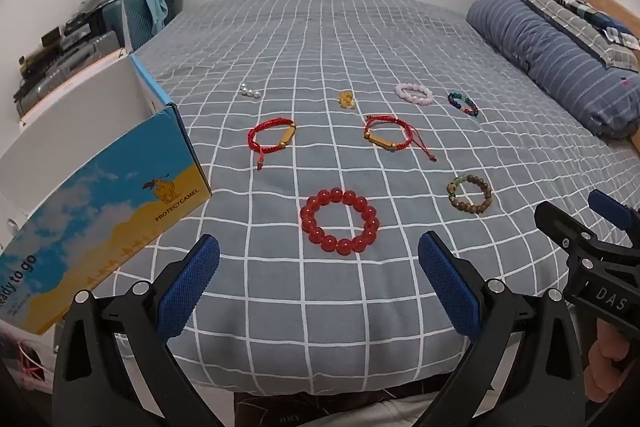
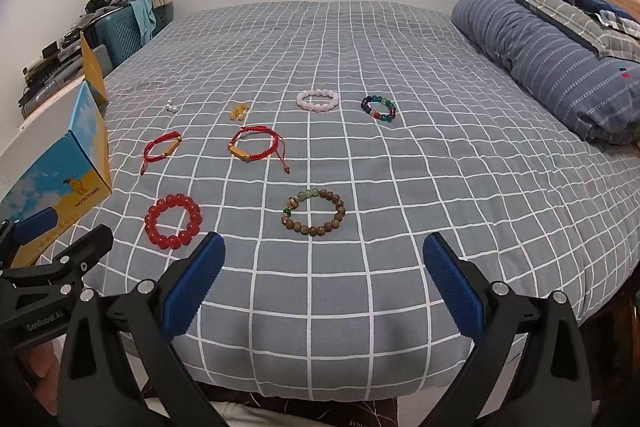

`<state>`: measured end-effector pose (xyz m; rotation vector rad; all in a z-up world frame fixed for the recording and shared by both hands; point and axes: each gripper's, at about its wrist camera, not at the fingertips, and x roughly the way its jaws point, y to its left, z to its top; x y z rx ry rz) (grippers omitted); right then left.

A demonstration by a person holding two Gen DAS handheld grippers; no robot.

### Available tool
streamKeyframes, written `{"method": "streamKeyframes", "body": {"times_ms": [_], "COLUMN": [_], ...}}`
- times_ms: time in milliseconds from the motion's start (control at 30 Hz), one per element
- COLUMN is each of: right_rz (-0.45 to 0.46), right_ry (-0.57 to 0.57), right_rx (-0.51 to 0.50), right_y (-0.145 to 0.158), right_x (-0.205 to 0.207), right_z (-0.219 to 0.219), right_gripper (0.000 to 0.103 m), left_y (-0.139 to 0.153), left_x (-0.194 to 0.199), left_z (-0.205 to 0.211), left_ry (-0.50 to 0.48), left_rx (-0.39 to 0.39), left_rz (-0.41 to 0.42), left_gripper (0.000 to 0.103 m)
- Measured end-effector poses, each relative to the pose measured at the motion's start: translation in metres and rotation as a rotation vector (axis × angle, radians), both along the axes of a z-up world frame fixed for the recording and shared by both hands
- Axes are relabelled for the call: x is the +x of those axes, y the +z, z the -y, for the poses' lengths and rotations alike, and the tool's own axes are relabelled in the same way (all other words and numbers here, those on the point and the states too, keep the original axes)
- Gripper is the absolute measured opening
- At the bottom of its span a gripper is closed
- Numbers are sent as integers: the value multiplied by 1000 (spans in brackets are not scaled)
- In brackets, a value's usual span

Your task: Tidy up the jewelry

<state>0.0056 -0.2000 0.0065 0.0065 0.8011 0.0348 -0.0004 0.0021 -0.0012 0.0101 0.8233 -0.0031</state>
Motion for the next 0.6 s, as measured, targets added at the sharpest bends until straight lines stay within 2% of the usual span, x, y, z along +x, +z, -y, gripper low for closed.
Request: {"method": "streamKeyframes", "body": {"times_ms": [600], "right_rz": [8], "right_ry": [2], "right_rx": [-4], "right_y": [1], "right_x": [-4], "right_z": [-2], "right_gripper": [95], "left_y": [4], "left_x": [-6], "left_z": [3], "left_ry": [-23], "left_rx": [-6], "left_rz": [8], "left_gripper": [97]}}
